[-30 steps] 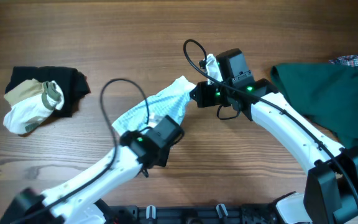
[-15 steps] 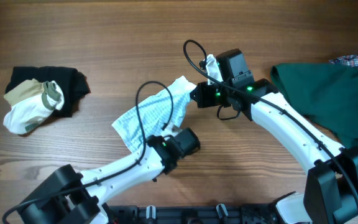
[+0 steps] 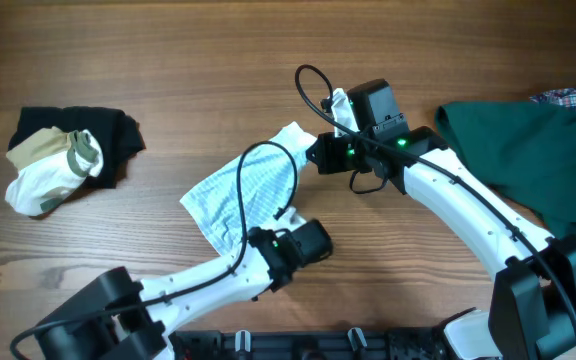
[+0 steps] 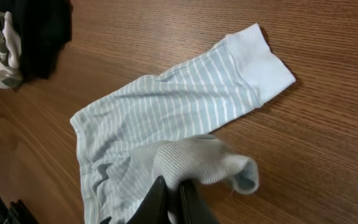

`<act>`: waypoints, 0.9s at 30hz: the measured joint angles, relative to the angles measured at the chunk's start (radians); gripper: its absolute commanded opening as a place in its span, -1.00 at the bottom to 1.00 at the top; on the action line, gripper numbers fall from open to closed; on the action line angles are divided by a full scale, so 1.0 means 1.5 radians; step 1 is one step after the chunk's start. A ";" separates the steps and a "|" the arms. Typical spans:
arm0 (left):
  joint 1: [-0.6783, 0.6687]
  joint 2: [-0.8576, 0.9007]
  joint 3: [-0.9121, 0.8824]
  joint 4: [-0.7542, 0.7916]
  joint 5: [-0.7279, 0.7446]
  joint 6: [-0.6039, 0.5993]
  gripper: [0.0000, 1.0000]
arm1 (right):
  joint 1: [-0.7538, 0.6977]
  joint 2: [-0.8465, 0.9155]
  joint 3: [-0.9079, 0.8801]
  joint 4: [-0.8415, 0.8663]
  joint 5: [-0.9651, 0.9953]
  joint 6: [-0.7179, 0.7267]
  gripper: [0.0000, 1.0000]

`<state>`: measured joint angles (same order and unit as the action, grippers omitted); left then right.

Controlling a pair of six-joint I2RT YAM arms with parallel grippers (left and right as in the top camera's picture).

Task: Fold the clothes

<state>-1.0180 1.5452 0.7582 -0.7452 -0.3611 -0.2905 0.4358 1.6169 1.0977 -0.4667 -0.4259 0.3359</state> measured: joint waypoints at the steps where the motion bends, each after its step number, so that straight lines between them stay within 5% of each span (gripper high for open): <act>1: 0.007 0.008 0.000 0.004 0.005 0.000 0.01 | 0.000 0.000 0.000 0.000 0.000 0.000 -0.86; 4: 0.019 0.031 0.005 0.017 0.014 0.000 -0.17 | 0.000 0.000 0.000 -0.001 0.000 0.000 -0.87; 10: 0.020 0.046 0.011 0.019 0.025 -0.001 -0.92 | 0.000 0.000 0.000 -0.003 0.000 0.000 -0.87; 27: 0.021 -0.003 0.102 -0.114 0.017 -0.010 -0.92 | 0.000 0.001 0.002 -0.078 0.071 0.008 -0.91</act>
<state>-0.9859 1.5414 0.9112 -0.9165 -0.3351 -0.3054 0.4358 1.6176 1.1007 -0.5838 -0.3199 0.3477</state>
